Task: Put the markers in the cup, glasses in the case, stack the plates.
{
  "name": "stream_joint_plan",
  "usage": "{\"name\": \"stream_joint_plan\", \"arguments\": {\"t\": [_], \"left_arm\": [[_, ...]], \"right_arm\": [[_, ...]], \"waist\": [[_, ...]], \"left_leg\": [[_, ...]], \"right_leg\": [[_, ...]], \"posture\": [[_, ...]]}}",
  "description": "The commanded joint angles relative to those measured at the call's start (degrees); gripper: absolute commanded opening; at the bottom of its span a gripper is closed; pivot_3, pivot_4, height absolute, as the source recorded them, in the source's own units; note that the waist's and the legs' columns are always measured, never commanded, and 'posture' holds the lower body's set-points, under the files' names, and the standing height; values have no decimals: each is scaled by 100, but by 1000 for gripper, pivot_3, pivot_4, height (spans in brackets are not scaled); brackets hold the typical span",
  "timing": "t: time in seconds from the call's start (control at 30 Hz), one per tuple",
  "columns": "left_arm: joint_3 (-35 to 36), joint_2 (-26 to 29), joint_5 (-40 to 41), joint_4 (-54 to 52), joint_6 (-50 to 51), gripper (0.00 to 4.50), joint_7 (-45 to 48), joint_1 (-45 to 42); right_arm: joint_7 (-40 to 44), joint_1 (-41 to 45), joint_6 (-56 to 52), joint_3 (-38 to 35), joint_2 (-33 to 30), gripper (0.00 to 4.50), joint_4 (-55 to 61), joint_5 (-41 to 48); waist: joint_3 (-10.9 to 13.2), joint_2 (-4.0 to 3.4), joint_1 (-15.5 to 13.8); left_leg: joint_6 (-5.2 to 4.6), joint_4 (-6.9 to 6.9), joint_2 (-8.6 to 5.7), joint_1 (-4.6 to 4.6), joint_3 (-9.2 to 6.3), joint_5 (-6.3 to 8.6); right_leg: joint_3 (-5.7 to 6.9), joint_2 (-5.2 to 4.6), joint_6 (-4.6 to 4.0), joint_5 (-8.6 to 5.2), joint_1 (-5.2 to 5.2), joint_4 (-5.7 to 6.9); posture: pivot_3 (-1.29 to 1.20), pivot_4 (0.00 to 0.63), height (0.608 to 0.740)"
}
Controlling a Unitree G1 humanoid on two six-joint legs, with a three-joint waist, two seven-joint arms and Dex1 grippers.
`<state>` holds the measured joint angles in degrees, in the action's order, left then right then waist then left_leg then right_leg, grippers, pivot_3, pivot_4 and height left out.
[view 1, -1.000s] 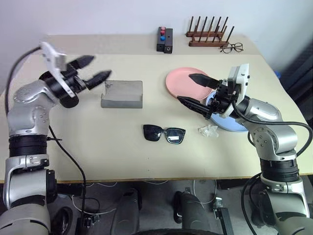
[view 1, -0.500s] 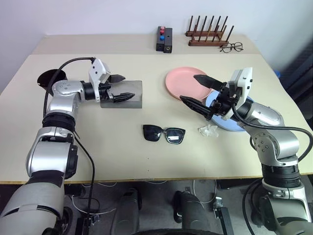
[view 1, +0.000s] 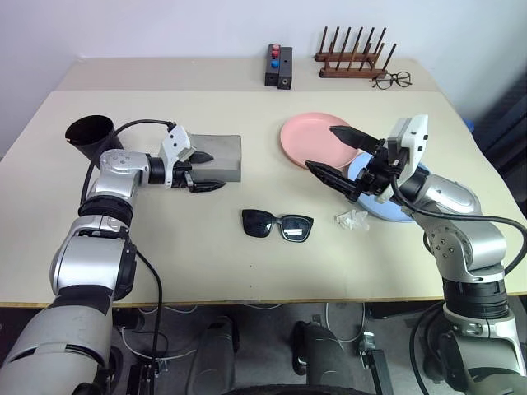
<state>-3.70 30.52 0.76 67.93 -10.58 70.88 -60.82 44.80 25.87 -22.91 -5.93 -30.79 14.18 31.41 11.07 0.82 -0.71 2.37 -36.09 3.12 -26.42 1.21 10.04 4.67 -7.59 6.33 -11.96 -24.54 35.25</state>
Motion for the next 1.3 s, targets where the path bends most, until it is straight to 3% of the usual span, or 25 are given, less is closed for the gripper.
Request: {"name": "stream_joint_plan", "arguments": {"t": [0.03,0.07,0.47,0.67,0.77,0.83,1.13,1.3], "left_arm": [[78,24,-19,-19,-50,2196,-32,2],[77,20,-34,-15,-51,1666,-47,2],[87,2,-185,89,-255,1666,-332,-6],[148,-24,-106,69,-172,1666,-164,33],[173,-19,-56,44,-29,834,11,37],[169,-3,-86,31,26,49,9,34],[322,25,132,-162,619,49,520,5],[390,194,378,-820,1178,49,1199,190]], "right_arm": [[-18,121,103,-90,-33,4378,127,0],[-15,128,106,-96,-39,4378,122,-9],[1,162,134,-164,-105,4378,1,-89],[177,169,189,-292,-427,4378,-360,-200],[193,151,175,-281,-435,4378,-309,-158],[175,154,171,-249,-401,4378,-294,-162],[191,233,206,-189,-321,4378,-372,-166],[194,240,221,-179,-278,4378,-377,-175]], "waist": [[0,0,0],[0,0,1],[0,0,2],[0,0,-4],[0,0,2],[0,0,10],[0,0,6],[0,0,8]], "left_leg": [[0,0,0,0,0,0],[0,0,0,0,0,0],[0,0,0,1,0,0],[0,-2,0,0,0,0],[0,0,0,1,0,0],[0,0,0,2,0,0],[0,-2,0,1,0,0],[0,-2,0,1,0,0]], "right_leg": [[0,0,0,0,0,0],[0,0,0,0,0,0],[0,0,0,0,0,1],[0,0,0,0,1,2],[0,0,0,0,0,3],[0,0,0,0,0,4],[0,0,1,0,0,6],[0,0,0,0,0,5]], "posture": [[0,150,740],[0,150,740],[0,150,740],[0,150,740],[0,150,740],[0,150,740],[0,150,740],[0,150,740]]}}
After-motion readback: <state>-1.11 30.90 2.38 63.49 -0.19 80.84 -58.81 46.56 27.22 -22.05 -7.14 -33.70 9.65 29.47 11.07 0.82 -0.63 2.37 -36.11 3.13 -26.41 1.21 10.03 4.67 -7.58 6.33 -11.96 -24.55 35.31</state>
